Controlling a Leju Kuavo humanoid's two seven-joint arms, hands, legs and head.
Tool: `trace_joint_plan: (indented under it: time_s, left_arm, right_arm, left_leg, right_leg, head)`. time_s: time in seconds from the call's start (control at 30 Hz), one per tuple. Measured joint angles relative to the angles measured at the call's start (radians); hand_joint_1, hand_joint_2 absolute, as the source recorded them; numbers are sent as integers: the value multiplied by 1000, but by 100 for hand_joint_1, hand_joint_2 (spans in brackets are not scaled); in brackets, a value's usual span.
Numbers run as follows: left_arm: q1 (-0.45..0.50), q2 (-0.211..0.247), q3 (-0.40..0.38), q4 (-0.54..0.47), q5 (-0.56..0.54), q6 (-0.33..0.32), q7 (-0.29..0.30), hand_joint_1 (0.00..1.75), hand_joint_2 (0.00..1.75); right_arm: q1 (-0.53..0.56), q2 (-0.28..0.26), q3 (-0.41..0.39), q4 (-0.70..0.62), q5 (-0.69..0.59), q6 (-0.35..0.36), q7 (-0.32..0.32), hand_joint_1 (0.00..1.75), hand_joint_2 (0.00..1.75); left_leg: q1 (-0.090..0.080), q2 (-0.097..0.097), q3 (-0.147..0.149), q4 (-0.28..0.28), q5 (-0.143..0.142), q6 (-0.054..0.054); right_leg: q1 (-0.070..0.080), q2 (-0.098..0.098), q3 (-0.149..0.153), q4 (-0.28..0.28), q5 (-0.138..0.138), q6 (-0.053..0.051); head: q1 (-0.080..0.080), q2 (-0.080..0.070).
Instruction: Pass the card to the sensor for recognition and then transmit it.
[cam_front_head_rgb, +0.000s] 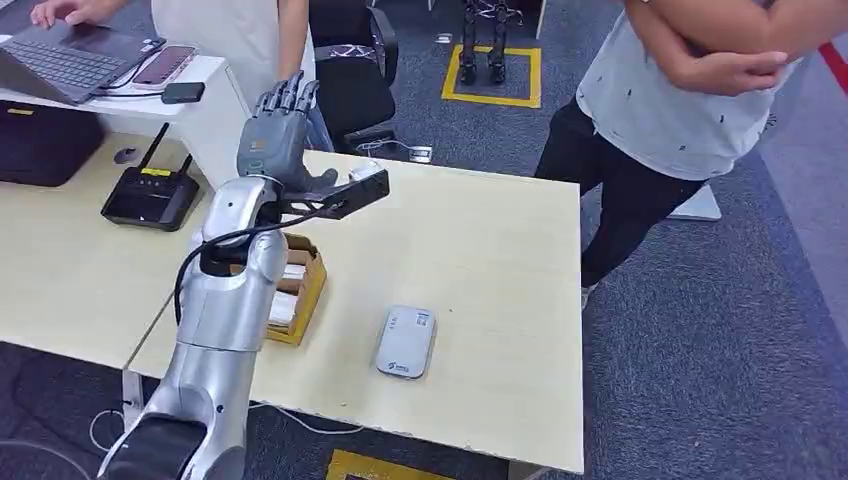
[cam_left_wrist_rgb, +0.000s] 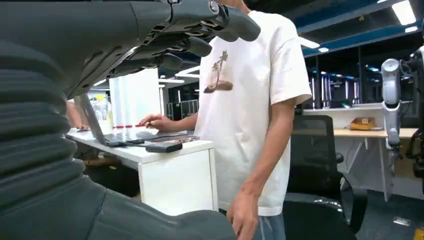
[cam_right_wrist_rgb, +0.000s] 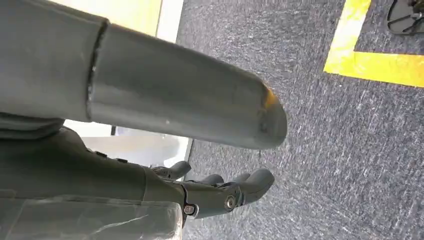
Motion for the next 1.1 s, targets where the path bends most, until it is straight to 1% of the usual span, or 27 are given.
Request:
trace_joint_plan:
  time_s: [0.03, 0.1, 0.13, 0.27, 0.33, 0.47, 0.6, 0.8, 0.97, 1.03, 1.1]
  left_arm:
    - [14, -3, 0, -12, 3, -20, -23, 0, 175]
    - [62, -18, -8, -37, 26, -57, -46, 0, 175]
    - [91, -19, -23, -47, 40, -67, -46, 0, 175]
    - [225, -13, -106, -85, 101, -63, -30, 0, 175]
    - [286, 0, -142, -103, 125, -63, -28, 0, 175]
    - [398, 47, -206, -144, 163, -65, -13, 0, 175]
    - [490, 77, -221, -189, 173, -59, 1, 0, 175]
    - [561, 93, -221, -245, 162, -58, 20, 0, 175]
    - [625, 105, -221, -297, 108, -58, 40, 0, 175]
    - [644, 107, -221, -319, 69, -47, 54, 0, 175]
    - [655, 109, -221, -336, 54, -41, 63, 0, 175]
  right_arm:
    - [0, 0, -3, 0, -4, 0, 3, 0, 0]
    - [0, 0, -12, 0, -14, 0, 7, 0, 0]
    - [0, -1, -18, 0, -19, 0, 9, 0, 0]
    - [2, -5, -34, 0, -32, -1, 18, 0, 0]
    - [3, -7, -42, 0, -36, -3, 20, 0, 0]
    - [5, -8, -52, 0, -50, -9, 21, 0, 0]
    - [5, -9, -62, 0, -56, -10, 28, 0, 0]
    - [6, -9, -69, 0, -63, -15, 32, 0, 0]
    - [6, -9, -73, 0, -71, -19, 38, 0, 0]
    - [6, -9, -74, 0, -75, -19, 39, 0, 0]
    - [6, -9, -74, 0, -76, -21, 39, 0, 0]
  left_leg:
    - [0, 0, 0, 0, 0, 0]
    - [0, 0, 1, 0, 0, 0]
    - [0, 0, 1, 0, 0, 0]
    - [0, 1, 0, 0, -1, 0]
    - [0, 1, 0, 0, -1, 0]
    - [0, 1, 0, 0, -2, 0]
    - [0, 1, 0, 0, -2, 0]
    - [0, 1, 0, 0, -2, 0]
    - [0, 1, 0, 0, -2, 0]
    - [0, 1, 0, 0, -2, 0]
    - [0, 0, 0, 0, -2, 0]
  right_leg:
    - [0, 0, 0, 0, 0, 0]
    - [0, 0, 0, 0, 0, 0]
    - [0, 0, 0, 0, 0, 0]
    - [0, 1, 0, 0, -1, 0]
    - [0, 1, 0, 0, -1, 0]
    - [0, 1, 0, 0, -1, 1]
    - [0, 1, 0, 0, -2, 1]
    - [0, 1, 0, 0, -2, 1]
    - [0, 1, 0, 0, -2, 1]
    - [0, 1, 0, 0, -2, 1]
    - [0, 0, 0, 0, -2, 1]
  head:
    - [0, 0]
    - [0, 0]
    - [0, 0]
    - [0, 0]
    - [0, 0]
    - [0, 0]
    - [0, 0]
    - [0, 0]
    - [0, 0]
    - [0, 0]
    - [0, 0]
